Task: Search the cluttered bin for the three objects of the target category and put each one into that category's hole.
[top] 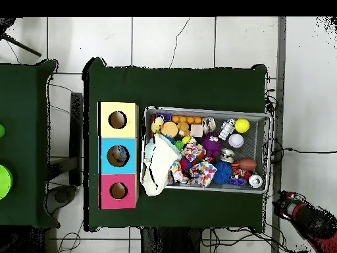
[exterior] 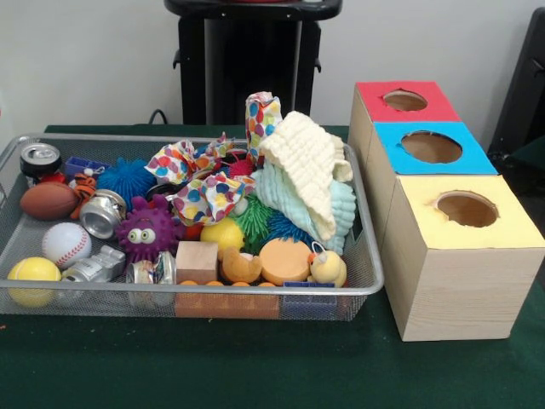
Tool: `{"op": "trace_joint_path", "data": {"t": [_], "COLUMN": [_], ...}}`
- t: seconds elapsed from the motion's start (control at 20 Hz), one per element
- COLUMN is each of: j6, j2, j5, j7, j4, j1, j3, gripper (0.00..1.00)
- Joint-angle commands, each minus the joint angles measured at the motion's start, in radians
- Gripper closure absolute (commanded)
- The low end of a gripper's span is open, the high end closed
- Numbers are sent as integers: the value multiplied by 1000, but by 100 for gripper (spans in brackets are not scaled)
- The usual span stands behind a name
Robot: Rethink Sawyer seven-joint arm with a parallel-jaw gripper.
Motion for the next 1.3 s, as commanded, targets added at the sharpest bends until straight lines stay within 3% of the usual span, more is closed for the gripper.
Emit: {"op": "trace_joint_path", "data": {"t": [0.05,0.8,1.3], "j6": [-70,-55,0], "j2": [88,196,312], "j5": [-54,-49,-84], "j7": [-95,-148,-273], "j4": [-76,-181,-340], "j1": [19,-32,-100], "j3": [90,141,248], "gripper": [0,0,0]}}
